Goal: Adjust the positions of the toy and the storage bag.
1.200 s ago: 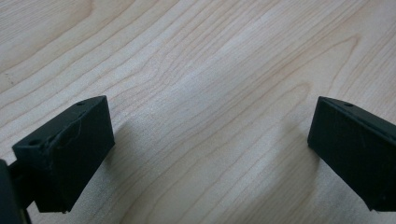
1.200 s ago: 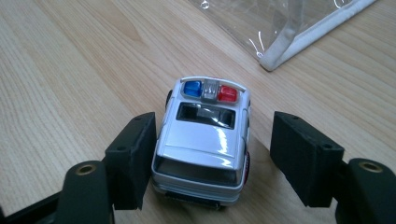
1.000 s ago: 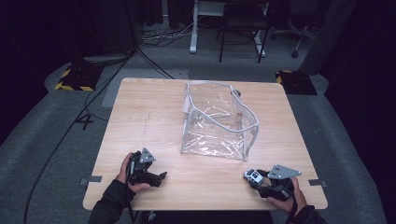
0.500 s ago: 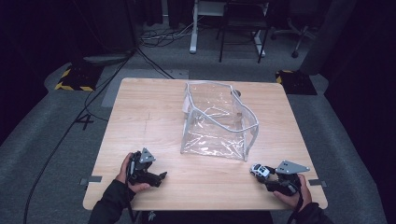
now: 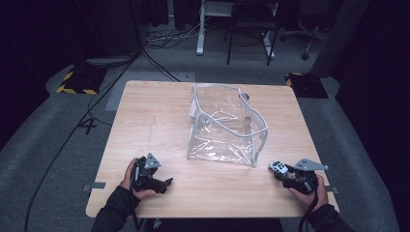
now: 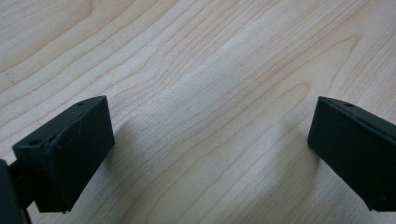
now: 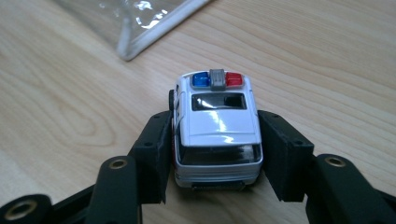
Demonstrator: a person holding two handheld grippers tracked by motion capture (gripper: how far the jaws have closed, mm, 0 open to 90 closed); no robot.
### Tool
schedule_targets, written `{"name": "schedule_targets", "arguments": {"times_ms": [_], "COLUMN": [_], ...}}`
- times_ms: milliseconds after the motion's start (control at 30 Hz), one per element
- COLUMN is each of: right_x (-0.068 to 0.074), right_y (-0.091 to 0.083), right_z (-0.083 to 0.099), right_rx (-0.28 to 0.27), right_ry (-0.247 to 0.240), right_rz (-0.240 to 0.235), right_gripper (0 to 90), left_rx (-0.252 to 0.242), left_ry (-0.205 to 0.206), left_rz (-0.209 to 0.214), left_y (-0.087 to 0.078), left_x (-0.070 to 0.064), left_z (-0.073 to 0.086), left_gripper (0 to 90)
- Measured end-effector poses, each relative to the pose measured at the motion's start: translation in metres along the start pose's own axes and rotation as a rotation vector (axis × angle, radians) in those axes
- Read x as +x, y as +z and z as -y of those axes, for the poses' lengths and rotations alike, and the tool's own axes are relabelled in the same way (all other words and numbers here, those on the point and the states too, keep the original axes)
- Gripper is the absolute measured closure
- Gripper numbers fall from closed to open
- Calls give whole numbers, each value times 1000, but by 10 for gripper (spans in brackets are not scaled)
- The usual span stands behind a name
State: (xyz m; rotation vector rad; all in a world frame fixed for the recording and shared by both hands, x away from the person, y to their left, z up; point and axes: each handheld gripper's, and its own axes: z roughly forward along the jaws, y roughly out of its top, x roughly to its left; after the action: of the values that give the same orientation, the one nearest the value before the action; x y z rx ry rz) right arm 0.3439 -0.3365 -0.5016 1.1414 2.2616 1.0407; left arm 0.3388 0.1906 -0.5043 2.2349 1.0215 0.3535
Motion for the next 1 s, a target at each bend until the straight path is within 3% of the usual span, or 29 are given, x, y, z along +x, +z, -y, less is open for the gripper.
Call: {"name": "schedule_targets", "arguments": {"times_ms": [333, 867, 1000], "right_x": [-23, -48, -49], "right_y": [10, 30, 30], "right_z": [-8, -25, -24], "right_rx": [5, 6, 6], "right_ry": [6, 55, 41], "right_rz": [-5, 50, 44], "right_gripper": [481, 478, 454], "left_rx": [0, 1, 0], "left_ry": [0, 7, 3], "left_rz": [1, -7, -4], "left_y": [0, 0, 0], "left_x": [0, 0, 0], "left_z": [0, 0, 0], "left_gripper": [6, 6, 6]}}
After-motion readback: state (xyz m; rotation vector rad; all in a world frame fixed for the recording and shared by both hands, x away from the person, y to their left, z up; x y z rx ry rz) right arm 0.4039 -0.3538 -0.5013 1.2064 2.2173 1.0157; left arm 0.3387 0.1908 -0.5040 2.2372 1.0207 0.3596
